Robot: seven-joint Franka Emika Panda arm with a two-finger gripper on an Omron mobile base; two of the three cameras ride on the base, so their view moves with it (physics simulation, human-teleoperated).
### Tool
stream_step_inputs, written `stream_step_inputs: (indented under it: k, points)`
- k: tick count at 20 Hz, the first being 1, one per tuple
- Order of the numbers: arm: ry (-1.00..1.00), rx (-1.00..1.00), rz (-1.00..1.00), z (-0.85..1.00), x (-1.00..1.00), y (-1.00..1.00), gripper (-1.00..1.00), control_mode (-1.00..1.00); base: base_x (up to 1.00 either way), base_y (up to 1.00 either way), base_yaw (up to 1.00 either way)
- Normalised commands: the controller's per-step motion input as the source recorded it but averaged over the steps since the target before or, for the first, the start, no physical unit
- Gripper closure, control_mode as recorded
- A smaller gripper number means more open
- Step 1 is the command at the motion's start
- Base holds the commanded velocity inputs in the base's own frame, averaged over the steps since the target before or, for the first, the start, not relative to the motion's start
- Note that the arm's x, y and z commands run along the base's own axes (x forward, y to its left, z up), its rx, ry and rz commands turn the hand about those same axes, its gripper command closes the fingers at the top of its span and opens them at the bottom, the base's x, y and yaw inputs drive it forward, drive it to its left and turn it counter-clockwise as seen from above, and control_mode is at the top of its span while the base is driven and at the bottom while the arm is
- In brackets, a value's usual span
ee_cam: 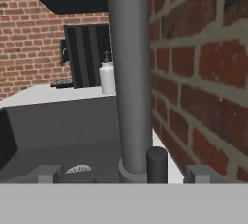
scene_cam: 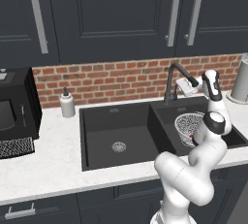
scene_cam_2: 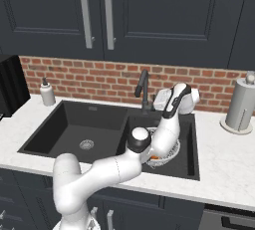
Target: Put the colander in the sink, put the tangerine in the colander, and turn on the sink faucet and pour water over the colander.
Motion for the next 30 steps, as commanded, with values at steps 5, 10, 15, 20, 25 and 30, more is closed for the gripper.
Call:
stream_step_inputs:
  k: [5,10,15,20,25,30]
  points:
    - [0.00,0.00,0.00,0.00,0.00,0.00,1.00,-1.00,0.00,0.00,0.00]
    - [0.00,0.00,-0.05,0.00,0.02,0.00,1.00,-1.00,0.00,0.00,0.00]
    - [0.00,0.00,-0.13,0.00,0.01,0.00,1.00,-1.00,0.00,0.00,0.00]
    - [-0.02,0.00,-0.20,0.00,0.00,0.00,1.00,-1.00,0.00,0.00,0.00]
    - [-0.04,0.00,-0.22,0.00,0.00,0.00,1.00,-1.00,0.00,0.00,0.00]
    - [-0.05,0.00,-0.24,0.00,0.00,0.00,1.00,-1.00,0.00,0.00,0.00]
